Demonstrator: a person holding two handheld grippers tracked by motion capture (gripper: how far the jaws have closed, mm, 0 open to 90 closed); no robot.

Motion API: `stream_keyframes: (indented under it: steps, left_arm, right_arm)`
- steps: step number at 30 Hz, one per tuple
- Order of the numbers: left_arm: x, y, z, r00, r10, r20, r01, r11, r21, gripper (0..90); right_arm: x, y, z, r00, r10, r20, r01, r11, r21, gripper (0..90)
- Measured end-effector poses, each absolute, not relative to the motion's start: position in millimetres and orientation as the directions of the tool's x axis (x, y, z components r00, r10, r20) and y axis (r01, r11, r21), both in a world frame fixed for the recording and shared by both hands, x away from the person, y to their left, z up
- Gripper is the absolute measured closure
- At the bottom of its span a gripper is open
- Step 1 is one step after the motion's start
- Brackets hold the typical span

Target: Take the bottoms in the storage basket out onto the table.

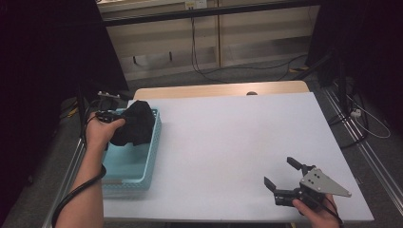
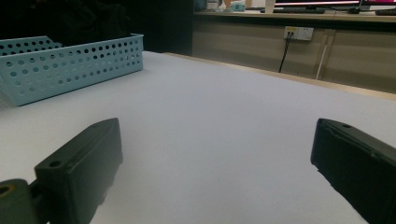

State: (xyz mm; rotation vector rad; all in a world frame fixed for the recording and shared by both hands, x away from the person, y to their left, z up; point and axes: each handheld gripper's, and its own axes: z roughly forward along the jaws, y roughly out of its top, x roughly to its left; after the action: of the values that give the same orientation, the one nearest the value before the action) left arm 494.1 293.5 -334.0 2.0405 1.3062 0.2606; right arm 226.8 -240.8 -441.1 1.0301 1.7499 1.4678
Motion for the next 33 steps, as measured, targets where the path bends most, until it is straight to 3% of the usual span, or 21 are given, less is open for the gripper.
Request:
stream_keyframes:
  steps: [11, 14, 33]
  left_arm:
    - [482.8, 283.7, -292.4, 0.537, 0.826, -0.169, 0.648, -0.276, 0.710, 77.8]
    - [476.8, 267.1, -283.2, 0.601, 0.782, -0.167, 0.611, -0.314, 0.727, 77.7]
    - [456.2, 202.4, -294.4, 0.714, 0.670, -0.202, 0.549, -0.357, 0.756, 77.5]
  right_arm:
    - [227.2, -241.2, -441.1, -0.497, 0.868, 0.013, 0.169, 0.082, 0.982, 1.2]
    - [227.4, -241.1, -441.1, -0.496, 0.868, 0.010, 0.169, 0.085, 0.982, 1.2]
    - [228.4, -241.3, -441.3, -0.497, 0.868, 0.010, 0.169, 0.085, 0.982, 1.1]
